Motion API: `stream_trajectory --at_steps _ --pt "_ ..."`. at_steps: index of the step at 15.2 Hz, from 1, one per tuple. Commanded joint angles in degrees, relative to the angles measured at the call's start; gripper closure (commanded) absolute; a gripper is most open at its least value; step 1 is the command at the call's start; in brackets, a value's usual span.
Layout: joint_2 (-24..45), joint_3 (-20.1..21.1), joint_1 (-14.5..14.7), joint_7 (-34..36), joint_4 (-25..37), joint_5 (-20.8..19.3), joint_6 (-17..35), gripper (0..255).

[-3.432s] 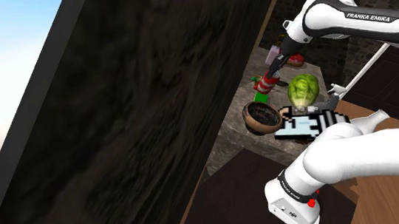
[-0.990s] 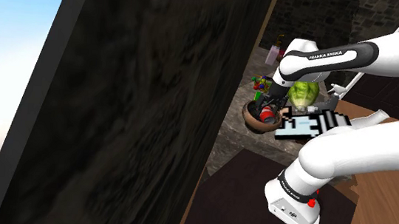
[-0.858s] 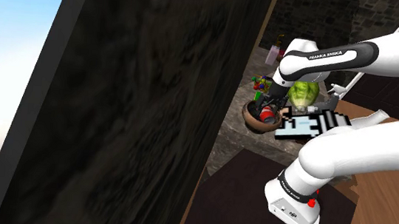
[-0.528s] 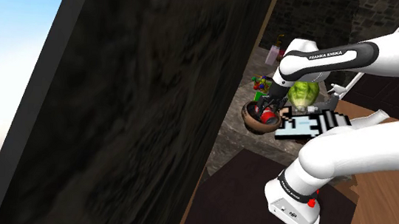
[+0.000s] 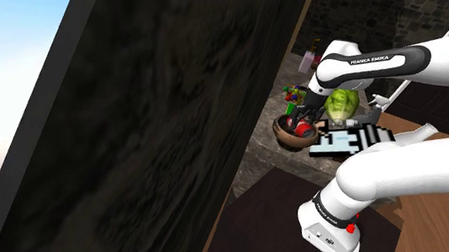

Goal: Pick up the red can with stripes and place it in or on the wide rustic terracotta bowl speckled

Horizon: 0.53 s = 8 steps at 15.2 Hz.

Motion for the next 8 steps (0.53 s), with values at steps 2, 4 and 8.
stream_trajectory --at_steps 2,4,8 --pt "-1.55 0.61 0.02 0.37 1.35 0.25 -2.86 255" --pt "-2.51 0.97 -0.01 0.56 2.35 0.37 -4.81 255" --pt "-4.16 1.67 -0.01 0.89 4.49 0.67 -8.58 255"
